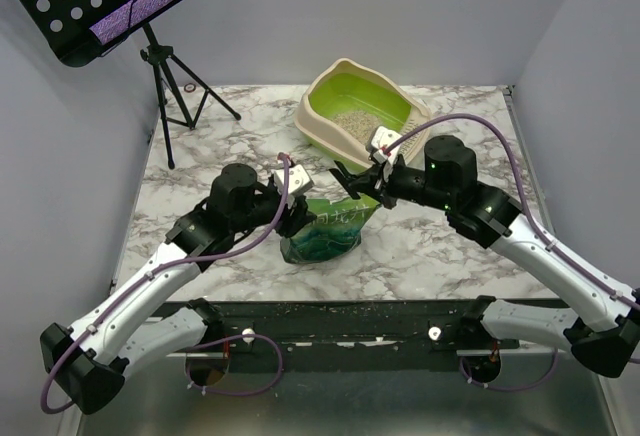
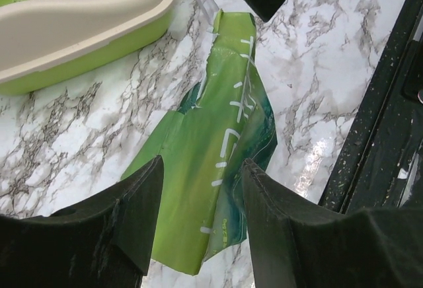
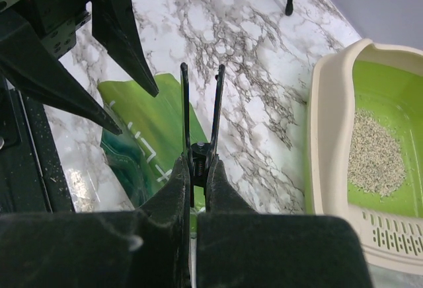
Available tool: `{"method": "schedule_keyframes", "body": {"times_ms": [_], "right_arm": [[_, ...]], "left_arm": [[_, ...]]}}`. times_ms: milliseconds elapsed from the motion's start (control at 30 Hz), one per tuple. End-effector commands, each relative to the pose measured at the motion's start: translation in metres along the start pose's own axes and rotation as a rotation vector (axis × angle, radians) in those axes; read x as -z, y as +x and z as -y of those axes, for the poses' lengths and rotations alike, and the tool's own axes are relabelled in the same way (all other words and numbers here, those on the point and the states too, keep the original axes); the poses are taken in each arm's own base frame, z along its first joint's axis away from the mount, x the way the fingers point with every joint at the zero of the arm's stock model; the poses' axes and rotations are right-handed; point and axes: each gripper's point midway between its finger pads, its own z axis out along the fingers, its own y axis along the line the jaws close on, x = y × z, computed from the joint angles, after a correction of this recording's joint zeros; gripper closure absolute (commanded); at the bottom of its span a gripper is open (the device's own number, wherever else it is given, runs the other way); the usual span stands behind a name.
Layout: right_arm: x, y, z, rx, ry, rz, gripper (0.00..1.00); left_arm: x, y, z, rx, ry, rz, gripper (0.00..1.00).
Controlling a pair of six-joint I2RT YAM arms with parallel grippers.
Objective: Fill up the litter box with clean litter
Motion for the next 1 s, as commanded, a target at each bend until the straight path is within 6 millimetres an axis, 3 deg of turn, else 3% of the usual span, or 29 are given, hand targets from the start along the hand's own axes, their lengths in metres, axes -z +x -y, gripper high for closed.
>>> {"method": "schedule_keyframes", "body": {"times_ms": [0,233,500,700,833,967], "right_arm": [[-0.003,-0.005,0.004,0.037,0.001,-0.004,1.0],[-0.005,0.002,0.01,0.015,-0.001,-0.019,1.0],[-0.004,0.005,0.014,-0.003,-0.008,-0.027,1.0],[-0.002,0.017,0.012,-0.003,-0.047,-0.067,1.0],[-0.004,0.029,0.006,-0.002,-0.121,-0.095,1.0],[-0.01,0.033,-0.01,0.041,-0.255,-0.084,1.0]], "left_arm": [[-0.006,0.014,0.003,-0.023,0.024,-0.041,0.41],[-0.014,0.027,0.004,-0.005,0.046,-0.082,0.41],[-0.024,0.055,0.006,0.013,0.061,-0.136,0.42],[-0.029,0.07,-0.001,0.013,0.028,-0.186,0.83],[-0.032,0.074,-0.004,0.019,0.023,-0.208,0.93],[-0.032,0.072,-0.003,0.014,0.022,-0.193,0.96]]}}
